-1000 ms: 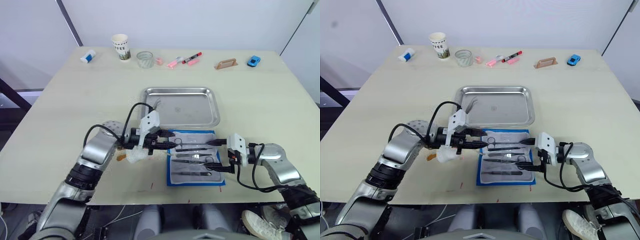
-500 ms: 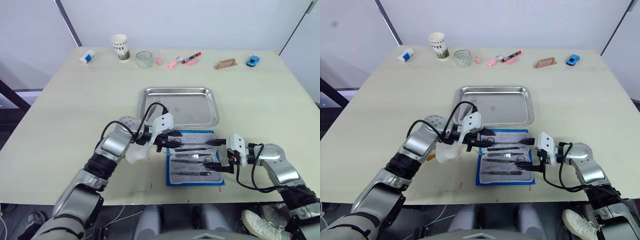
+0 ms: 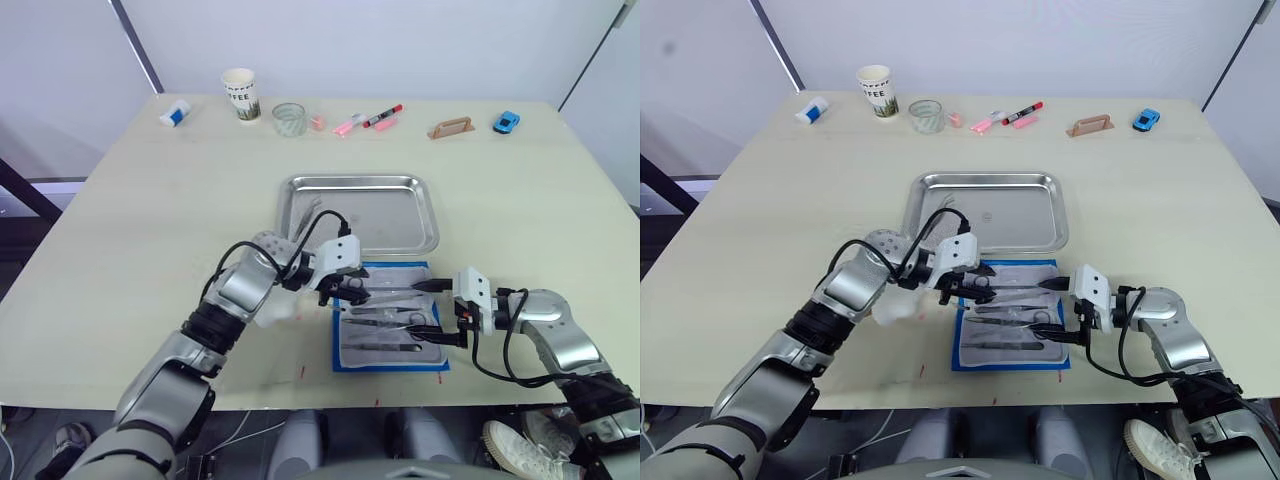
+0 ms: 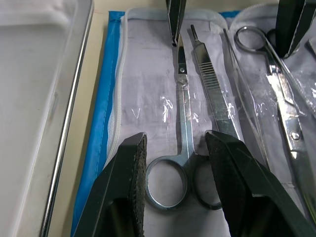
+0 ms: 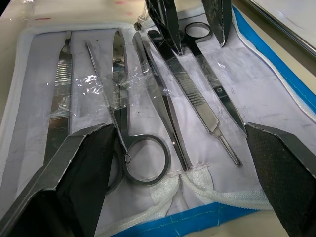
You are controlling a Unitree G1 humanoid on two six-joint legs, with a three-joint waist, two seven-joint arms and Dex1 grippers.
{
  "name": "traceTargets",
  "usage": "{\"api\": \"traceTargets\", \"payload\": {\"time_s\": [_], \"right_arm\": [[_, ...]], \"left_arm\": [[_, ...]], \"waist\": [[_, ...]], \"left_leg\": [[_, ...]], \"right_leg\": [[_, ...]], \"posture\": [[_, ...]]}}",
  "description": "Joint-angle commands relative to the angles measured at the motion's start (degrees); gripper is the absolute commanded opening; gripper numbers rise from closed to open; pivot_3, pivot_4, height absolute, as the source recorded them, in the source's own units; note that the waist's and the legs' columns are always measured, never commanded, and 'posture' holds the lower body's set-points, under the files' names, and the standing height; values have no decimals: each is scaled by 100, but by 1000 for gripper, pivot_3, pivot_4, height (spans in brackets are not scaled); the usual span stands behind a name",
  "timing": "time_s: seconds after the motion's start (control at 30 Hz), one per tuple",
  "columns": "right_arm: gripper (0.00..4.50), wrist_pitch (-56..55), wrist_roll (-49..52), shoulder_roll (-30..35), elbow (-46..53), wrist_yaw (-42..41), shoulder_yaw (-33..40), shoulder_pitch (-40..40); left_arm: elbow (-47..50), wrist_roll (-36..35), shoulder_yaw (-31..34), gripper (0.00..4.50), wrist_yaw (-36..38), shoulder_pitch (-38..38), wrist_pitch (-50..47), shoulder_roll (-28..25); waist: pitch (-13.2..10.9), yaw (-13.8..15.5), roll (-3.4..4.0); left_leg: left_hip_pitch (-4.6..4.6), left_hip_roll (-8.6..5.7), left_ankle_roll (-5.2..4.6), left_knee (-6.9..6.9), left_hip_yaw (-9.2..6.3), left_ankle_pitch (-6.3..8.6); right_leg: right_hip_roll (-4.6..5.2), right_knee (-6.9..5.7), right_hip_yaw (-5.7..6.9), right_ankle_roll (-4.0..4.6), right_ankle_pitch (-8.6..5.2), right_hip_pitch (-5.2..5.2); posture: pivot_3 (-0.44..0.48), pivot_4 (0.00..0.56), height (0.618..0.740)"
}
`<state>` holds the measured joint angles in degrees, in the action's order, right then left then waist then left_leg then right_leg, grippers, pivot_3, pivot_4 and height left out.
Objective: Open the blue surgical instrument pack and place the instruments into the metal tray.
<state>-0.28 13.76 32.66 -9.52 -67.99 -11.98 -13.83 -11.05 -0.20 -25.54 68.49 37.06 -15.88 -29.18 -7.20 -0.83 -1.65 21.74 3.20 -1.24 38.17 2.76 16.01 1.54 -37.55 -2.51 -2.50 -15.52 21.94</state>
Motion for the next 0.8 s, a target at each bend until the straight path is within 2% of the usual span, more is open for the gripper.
{"api": "traceTargets", "payload": {"time_s": [0.03,0.07,0.13,0.17,0.5,0.8], "right_arm": [[4500,178,-337,32,-166,152,-177,143],[4500,180,-337,32,-164,148,-180,141],[4500,189,-335,30,-162,144,-185,133],[4500,192,-333,31,-161,140,-185,132],[4500,247,-344,15,-153,117,-224,66],[4500,158,-391,-7,-320,71,-268,27]], "left_arm": [[-98,284,-218,1450,22,-27,29,-44],[-102,292,-222,1158,23,-35,19,-40],[-130,326,-250,274,56,-33,72,-70],[-140,334,-251,110,57,-28,90,-74],[-30,289,-129,110,213,63,104,-248],[352,-6,61,110,685,353,-388,-530]], "waist": [[0,0,0],[1,0,0],[1,1,-1],[2,1,-1],[1,-7,0],[0,-24,0]], "left_leg": [[0,0,0,0,0,0],[0,0,0,0,-1,0],[-1,0,0,0,0,0],[-1,0,0,0,-1,0],[-2,1,0,0,-1,0],[-2,5,0,0,-1,0]], "right_leg": [[0,0,1,0,0,0],[0,0,1,0,0,0],[0,0,1,0,0,-2],[0,0,1,0,0,-2],[-1,0,1,1,0,-2],[-7,-1,0,2,-1,-1]], "posture": [[0,150,740],[0,150,740],[0,150,740],[0,150,740],[0,150,740],[0,150,740]]}}
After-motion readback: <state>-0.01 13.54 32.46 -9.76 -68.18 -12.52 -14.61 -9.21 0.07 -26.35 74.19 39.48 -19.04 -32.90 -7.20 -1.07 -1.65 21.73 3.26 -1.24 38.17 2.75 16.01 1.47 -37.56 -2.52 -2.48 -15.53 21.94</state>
